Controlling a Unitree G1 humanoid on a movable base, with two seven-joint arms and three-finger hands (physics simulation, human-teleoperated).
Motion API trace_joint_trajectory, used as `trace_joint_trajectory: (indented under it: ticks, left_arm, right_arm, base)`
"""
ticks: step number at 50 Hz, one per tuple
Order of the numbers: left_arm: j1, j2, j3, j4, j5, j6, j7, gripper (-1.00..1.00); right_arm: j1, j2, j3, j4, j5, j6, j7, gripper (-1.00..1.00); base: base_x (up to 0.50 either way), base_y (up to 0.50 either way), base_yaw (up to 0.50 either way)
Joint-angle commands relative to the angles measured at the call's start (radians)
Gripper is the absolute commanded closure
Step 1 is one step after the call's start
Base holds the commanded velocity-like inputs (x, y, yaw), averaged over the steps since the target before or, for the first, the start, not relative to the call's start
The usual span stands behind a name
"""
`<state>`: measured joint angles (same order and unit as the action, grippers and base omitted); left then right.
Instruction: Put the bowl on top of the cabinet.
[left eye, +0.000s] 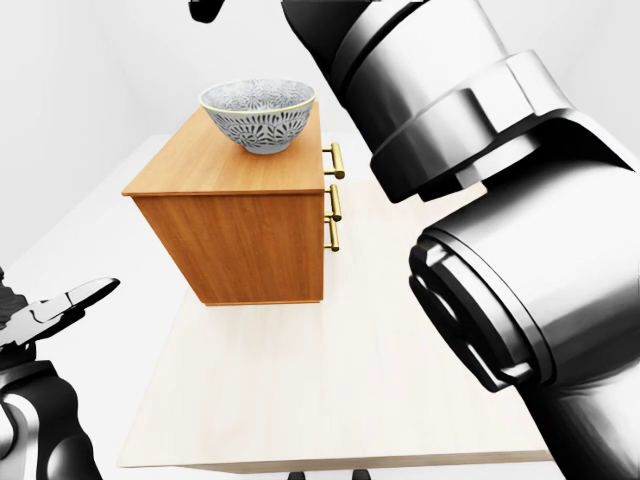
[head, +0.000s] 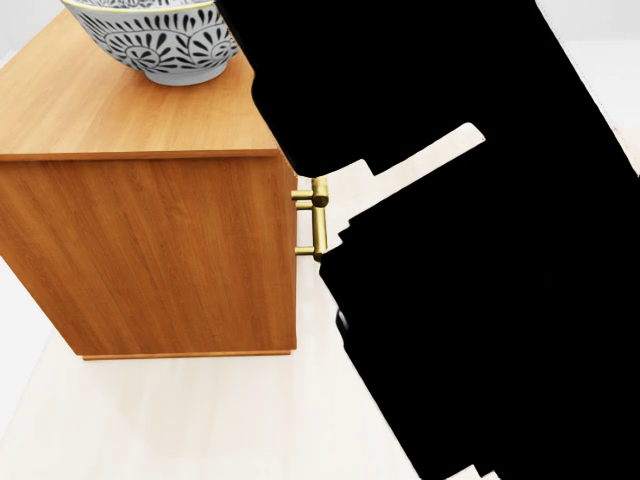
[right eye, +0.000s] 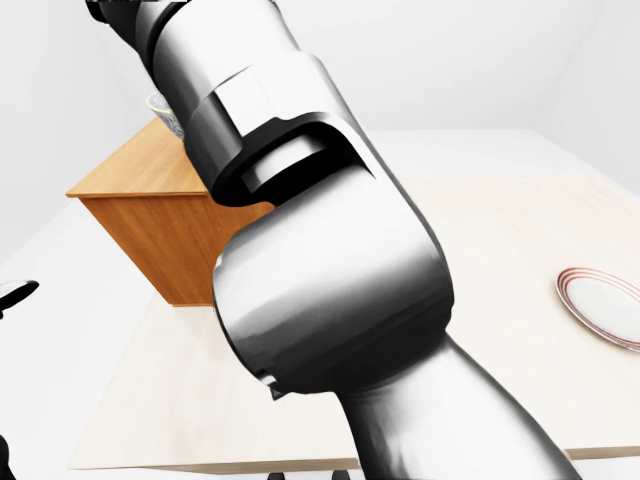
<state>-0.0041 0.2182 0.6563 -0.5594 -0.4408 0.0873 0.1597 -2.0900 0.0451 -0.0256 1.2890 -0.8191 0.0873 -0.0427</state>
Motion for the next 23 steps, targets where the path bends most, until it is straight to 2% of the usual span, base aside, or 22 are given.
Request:
trace_joint_trajectory:
  ticks: [1,23]
  left_arm:
    - [0.002,0.000,0.003,-0.006,-0.003,0.000,0.000,-1.00]
    - [0.004,-0.004,0.002,-0.021,0.000,0.000,0.002,-1.00]
  right_arm:
    - [-0.004,0.020,0.005,-0.048,0.092,0.000,-0.092,-1.00]
    - [-0.004,0.038,0.033,-0.089,0.157,0.000,-0.113,-1.00]
  base:
    - [0.00,0.00,0.00]
    - [0.00,0.00,0.00]
